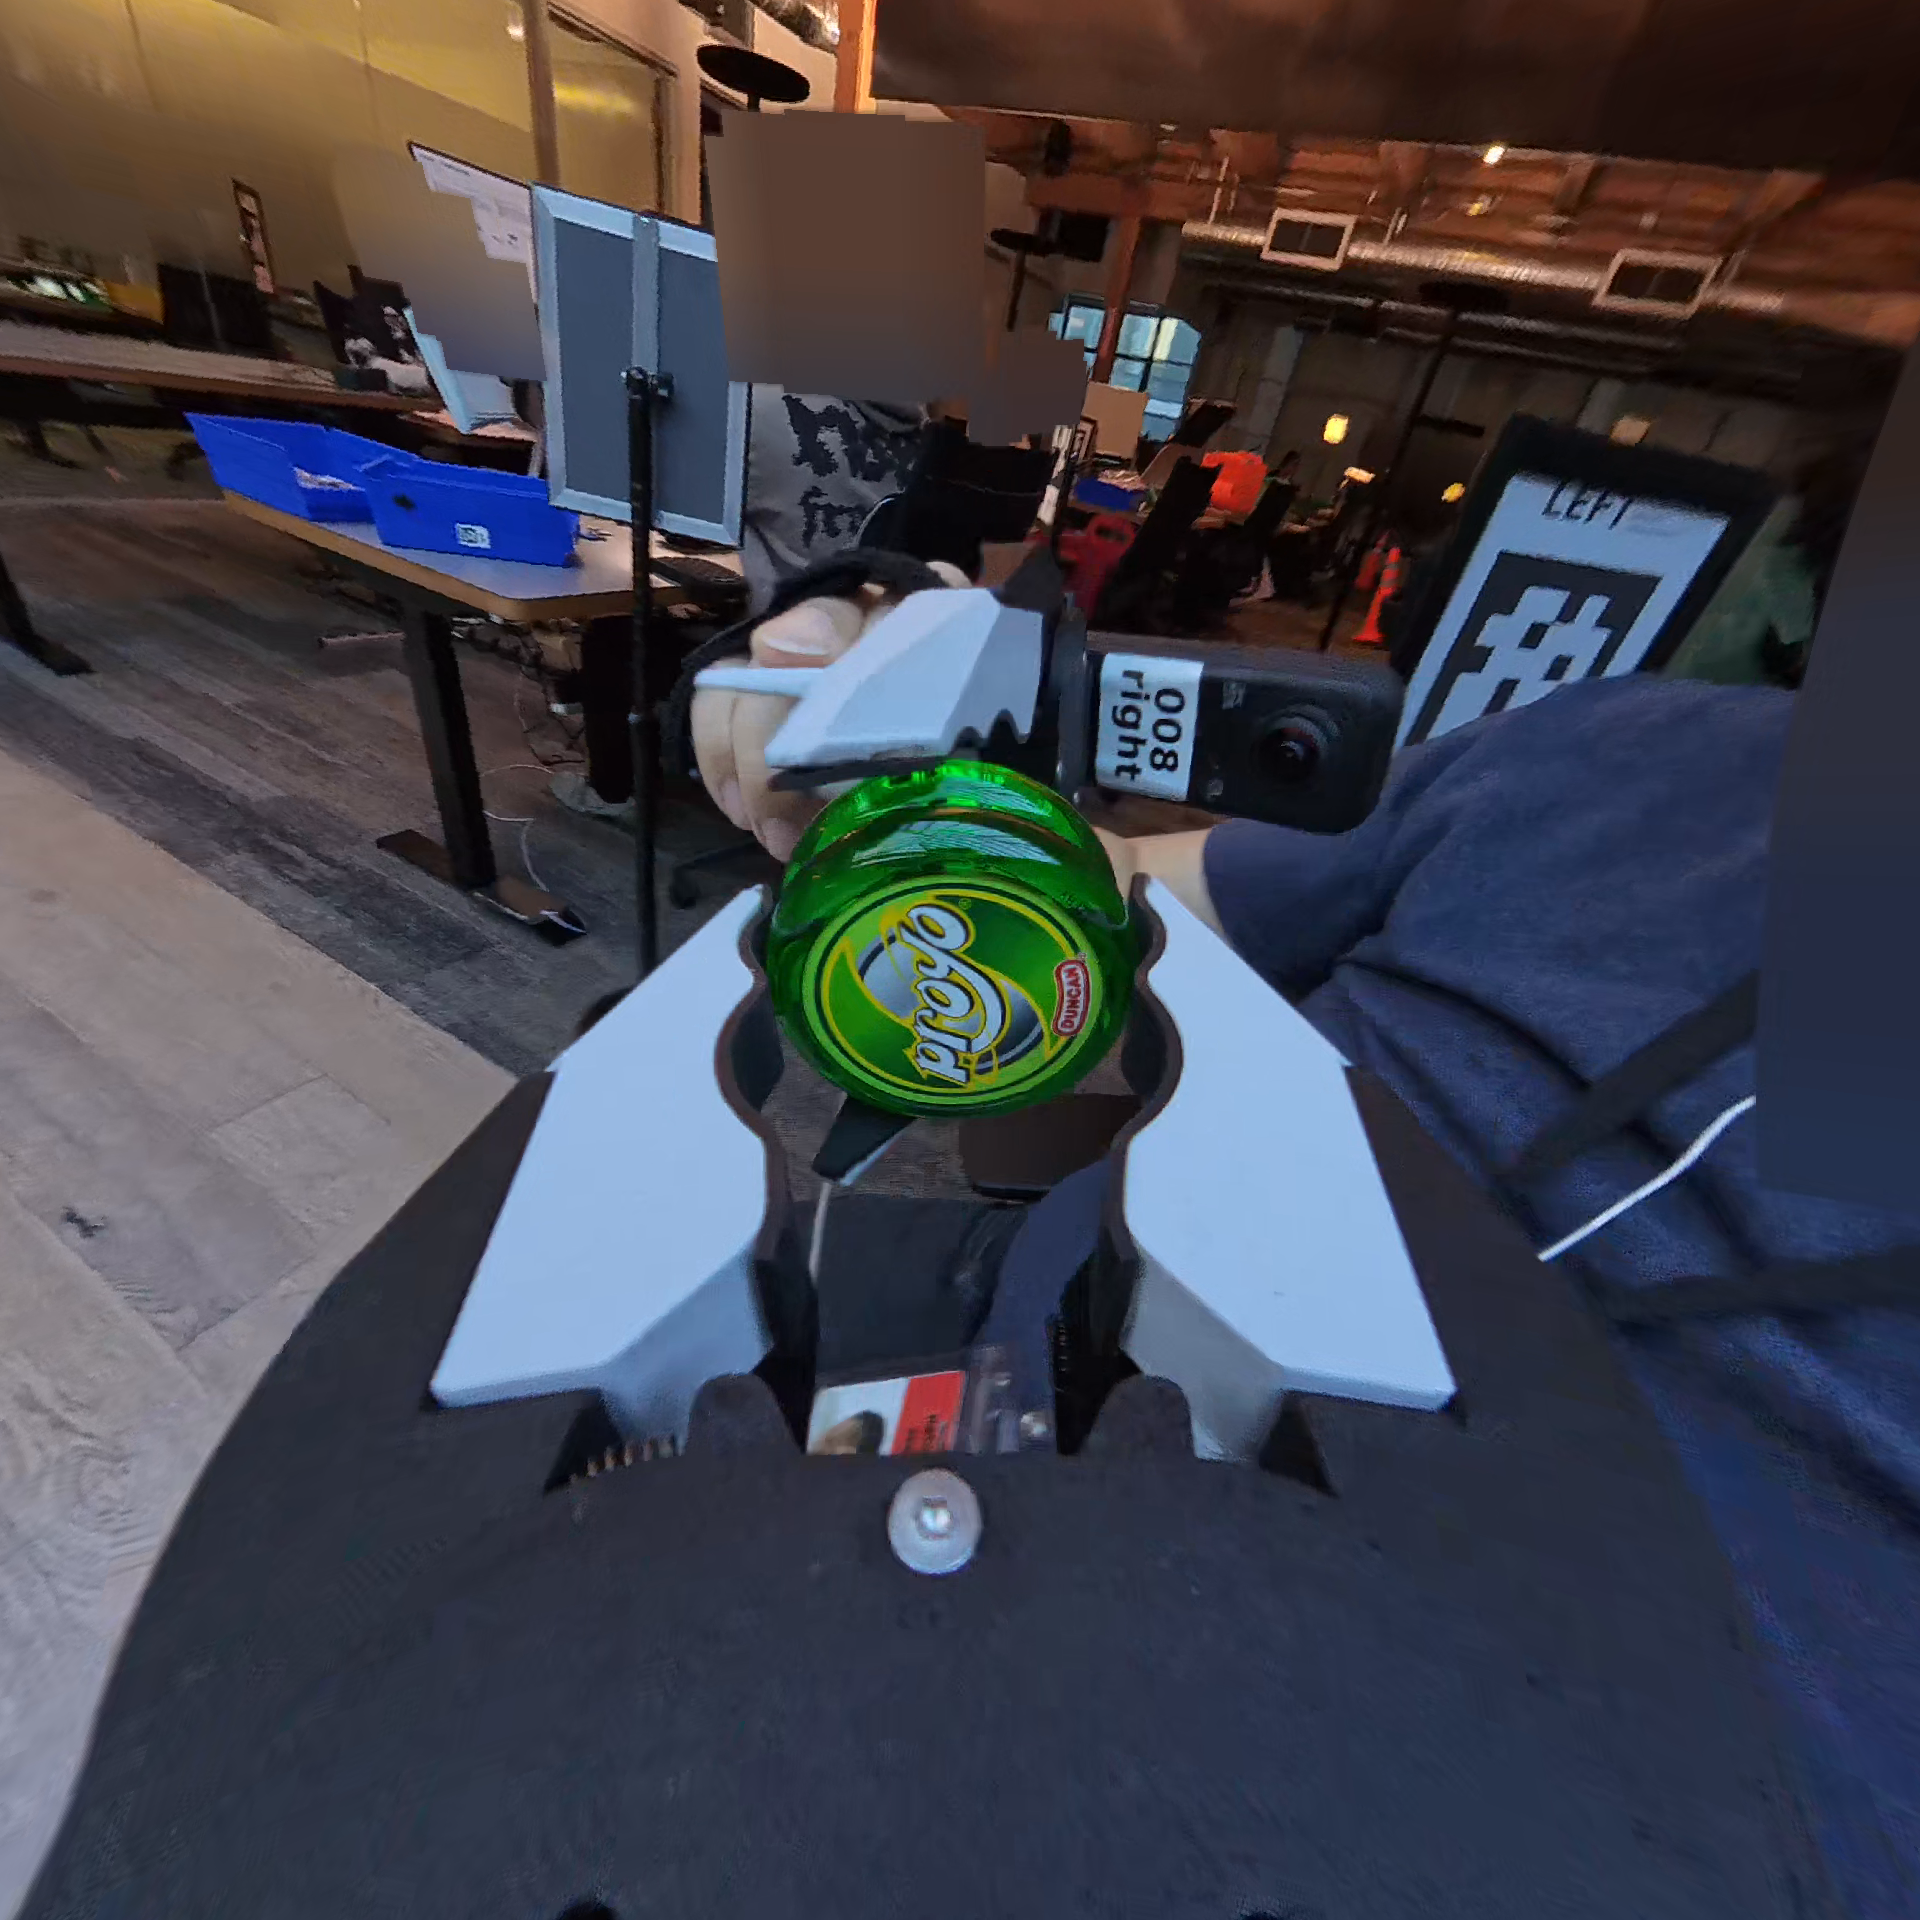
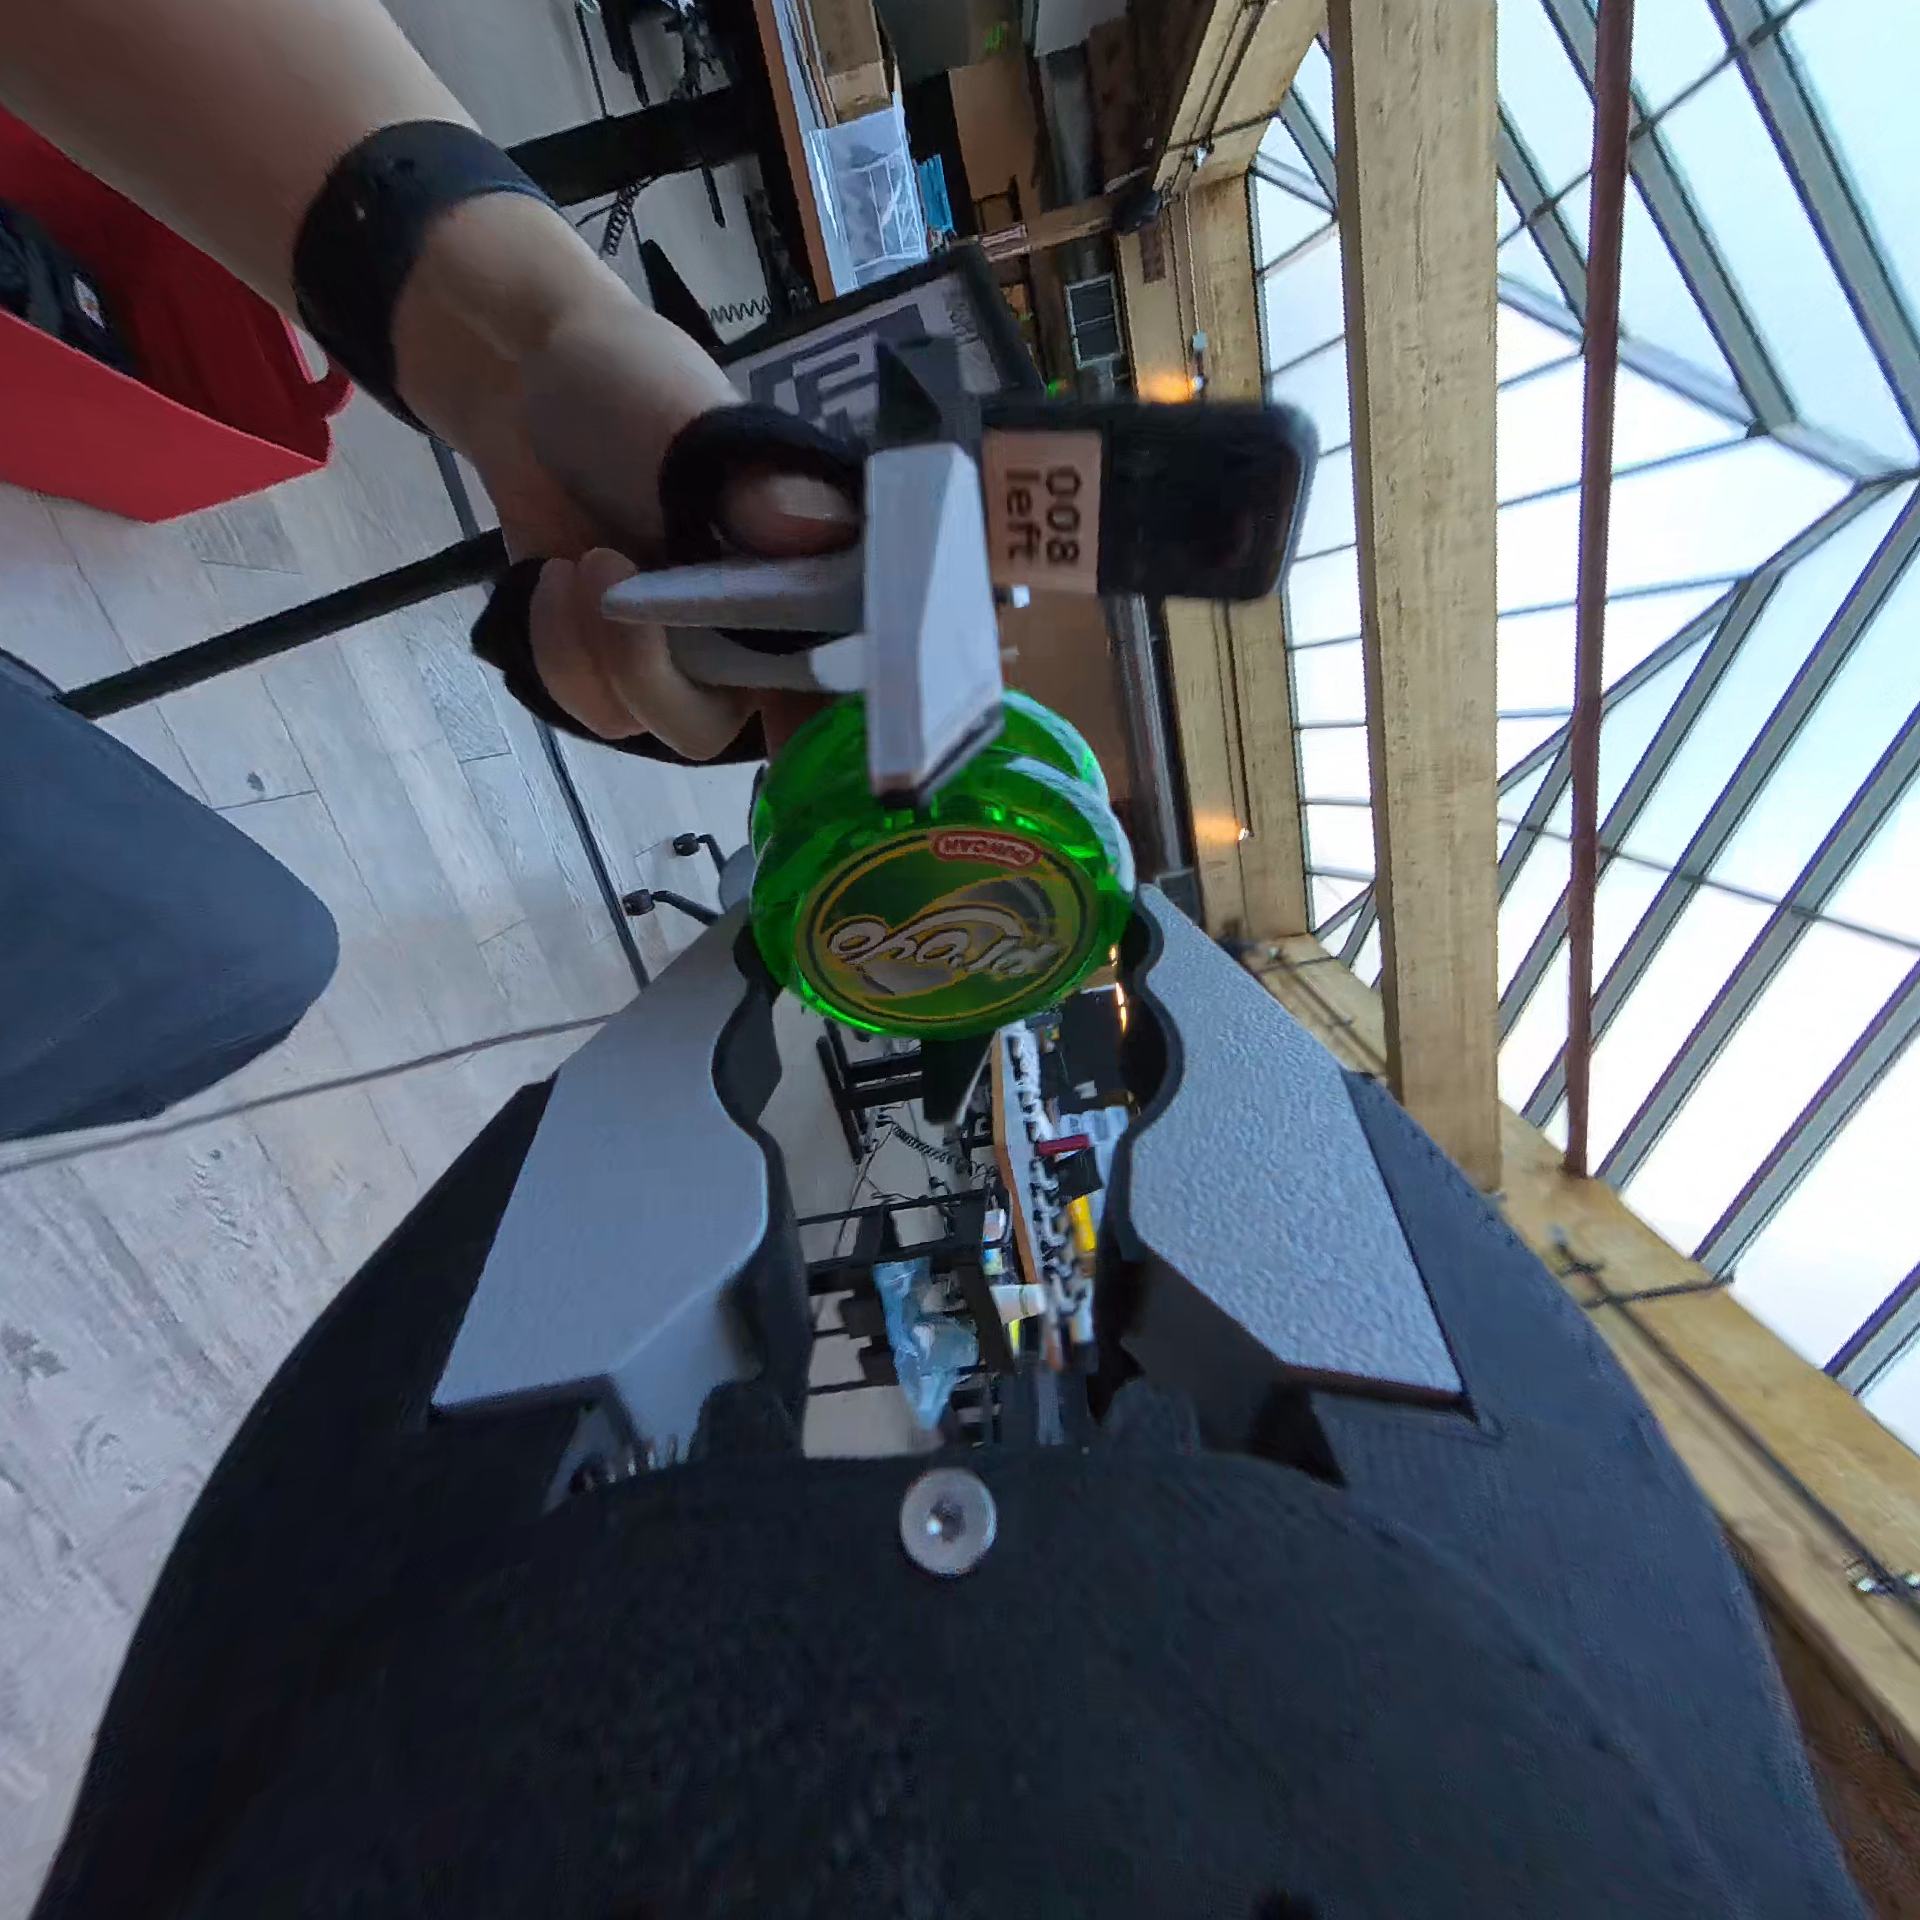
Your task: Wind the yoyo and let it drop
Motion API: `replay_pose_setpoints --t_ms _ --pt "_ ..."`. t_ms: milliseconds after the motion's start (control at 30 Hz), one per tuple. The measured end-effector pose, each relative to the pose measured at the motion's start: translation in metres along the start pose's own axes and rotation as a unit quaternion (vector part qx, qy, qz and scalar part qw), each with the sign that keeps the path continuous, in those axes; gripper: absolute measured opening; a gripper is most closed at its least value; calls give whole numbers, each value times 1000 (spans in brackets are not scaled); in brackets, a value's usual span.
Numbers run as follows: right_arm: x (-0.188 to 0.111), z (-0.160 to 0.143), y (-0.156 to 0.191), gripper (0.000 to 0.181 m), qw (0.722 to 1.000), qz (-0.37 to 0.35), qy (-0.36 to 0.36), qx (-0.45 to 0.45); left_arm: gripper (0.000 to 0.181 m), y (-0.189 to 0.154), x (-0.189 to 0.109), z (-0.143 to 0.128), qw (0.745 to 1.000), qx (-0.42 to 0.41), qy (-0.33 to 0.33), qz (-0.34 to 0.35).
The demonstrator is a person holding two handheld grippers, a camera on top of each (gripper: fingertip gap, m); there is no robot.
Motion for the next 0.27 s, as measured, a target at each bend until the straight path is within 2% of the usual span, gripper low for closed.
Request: replay_pose_setpoints --t_ms 33,100,167,200,233,267 --pt "2 -4 -2 68 999 -5 7 35 65 1 -2 1 998 46 8 31" --pt "-2 -7 -8 76 992 4 -8 125 64 3 -7 3 982 155 40 99" --pt "-10 -11 -15 74 964 47 -36 258 65 -2 -12 6 954 259 64 139" --pt "-12 -15 -16 74 935 86 -38 341 65 -6 -14 9 938 303 75 150" --pt "-13 -19 -17 72 890 136 -41 434 64 -10 -15 12 924 341 81 155" --pt "-13 -23 -16 78 832 199 -39 517 65 -14 -16 14 908 377 90 159"
Point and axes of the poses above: each gripper's, where its closed fingertips meet, x out along the fingers, z out of its top, y = z × x across the jaws, the point moved 7 cm from there along -x, back along the fingers, and after that the axes turned 11 degrees about x, right-handed, at the moved point
